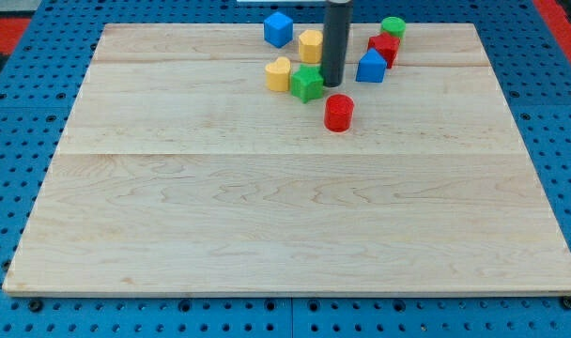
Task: Slide the green star to the bottom of the yellow heart
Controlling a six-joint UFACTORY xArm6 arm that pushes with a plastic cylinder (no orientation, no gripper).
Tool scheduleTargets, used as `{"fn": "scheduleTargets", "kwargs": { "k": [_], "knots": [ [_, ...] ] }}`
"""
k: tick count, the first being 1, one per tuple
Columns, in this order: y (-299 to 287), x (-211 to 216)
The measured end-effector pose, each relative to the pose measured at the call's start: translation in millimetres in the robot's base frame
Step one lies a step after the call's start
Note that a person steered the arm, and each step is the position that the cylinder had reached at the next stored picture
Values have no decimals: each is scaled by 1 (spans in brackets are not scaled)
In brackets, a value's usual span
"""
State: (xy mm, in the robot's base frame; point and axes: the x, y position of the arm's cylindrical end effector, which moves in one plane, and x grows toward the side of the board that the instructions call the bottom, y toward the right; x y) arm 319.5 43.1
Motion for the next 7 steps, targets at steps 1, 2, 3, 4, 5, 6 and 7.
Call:
{"fn": "scheduleTargets", "kwargs": {
  "k": [1,2,3,4,5,6,7],
  "knots": [
    [-23,0],
    [-33,-30],
    [-33,-15],
    [-54,1],
    [-78,6],
    [-93,-9],
    [-103,-32]
  ]
}}
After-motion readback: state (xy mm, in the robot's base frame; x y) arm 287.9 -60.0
